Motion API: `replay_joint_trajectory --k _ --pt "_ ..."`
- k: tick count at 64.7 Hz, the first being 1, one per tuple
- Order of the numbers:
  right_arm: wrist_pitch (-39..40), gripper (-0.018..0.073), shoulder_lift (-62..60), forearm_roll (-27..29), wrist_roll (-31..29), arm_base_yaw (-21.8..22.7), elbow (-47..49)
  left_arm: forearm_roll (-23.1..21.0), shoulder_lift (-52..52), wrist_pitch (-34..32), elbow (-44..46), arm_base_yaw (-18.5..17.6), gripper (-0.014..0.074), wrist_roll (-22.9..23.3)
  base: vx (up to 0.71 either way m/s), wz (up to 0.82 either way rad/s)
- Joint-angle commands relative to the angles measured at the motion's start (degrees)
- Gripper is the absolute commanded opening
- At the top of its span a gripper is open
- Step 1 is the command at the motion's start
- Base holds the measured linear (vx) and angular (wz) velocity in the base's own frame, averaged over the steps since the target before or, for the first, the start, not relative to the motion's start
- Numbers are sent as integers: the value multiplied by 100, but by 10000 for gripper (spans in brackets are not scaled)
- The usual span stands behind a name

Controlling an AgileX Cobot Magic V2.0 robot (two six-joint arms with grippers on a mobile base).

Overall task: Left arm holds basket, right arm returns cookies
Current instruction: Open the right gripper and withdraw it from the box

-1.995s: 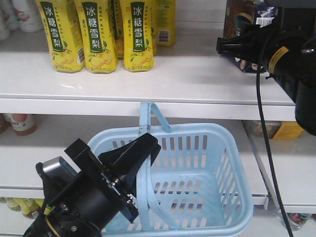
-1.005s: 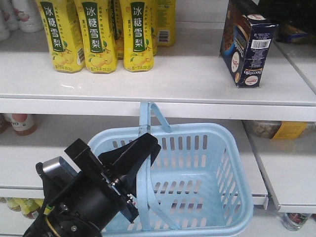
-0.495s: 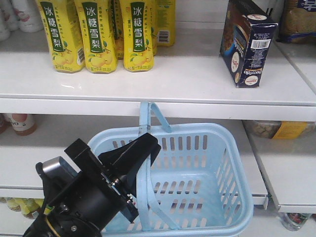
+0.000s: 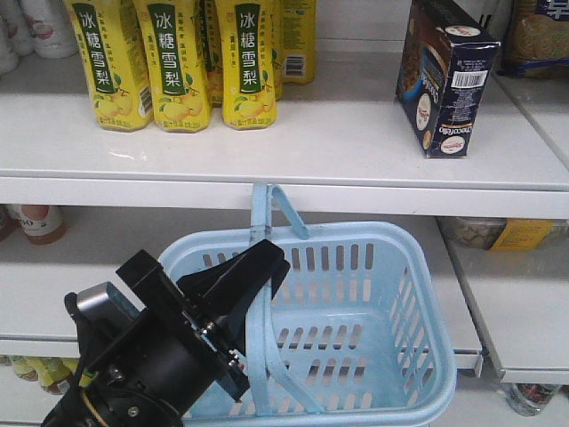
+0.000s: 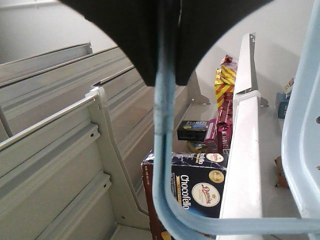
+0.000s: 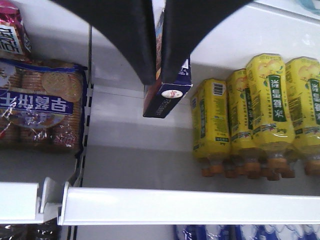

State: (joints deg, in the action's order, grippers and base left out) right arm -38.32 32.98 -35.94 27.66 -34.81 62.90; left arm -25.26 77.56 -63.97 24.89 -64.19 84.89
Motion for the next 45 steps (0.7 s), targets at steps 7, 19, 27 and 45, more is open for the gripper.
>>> replay_joint_trajectory --k 7,19,27,45 --pt "919 -7 -786 660 -992 1 -577 170 -190 -1294 146 -17 -3 23 0 0" --pt "1016 -6 -1526 688 -992 1 -1481 170 -190 -1294 146 -17 -3 23 0 0" --pt "1035 -6 -1932 592 -992 1 -2041 170 -190 -1294 146 -17 -3 23 0 0" --pt "1060 -6 -2126 780 -986 1 -2353 170 -190 -1294 146 -17 -3 23 0 0"
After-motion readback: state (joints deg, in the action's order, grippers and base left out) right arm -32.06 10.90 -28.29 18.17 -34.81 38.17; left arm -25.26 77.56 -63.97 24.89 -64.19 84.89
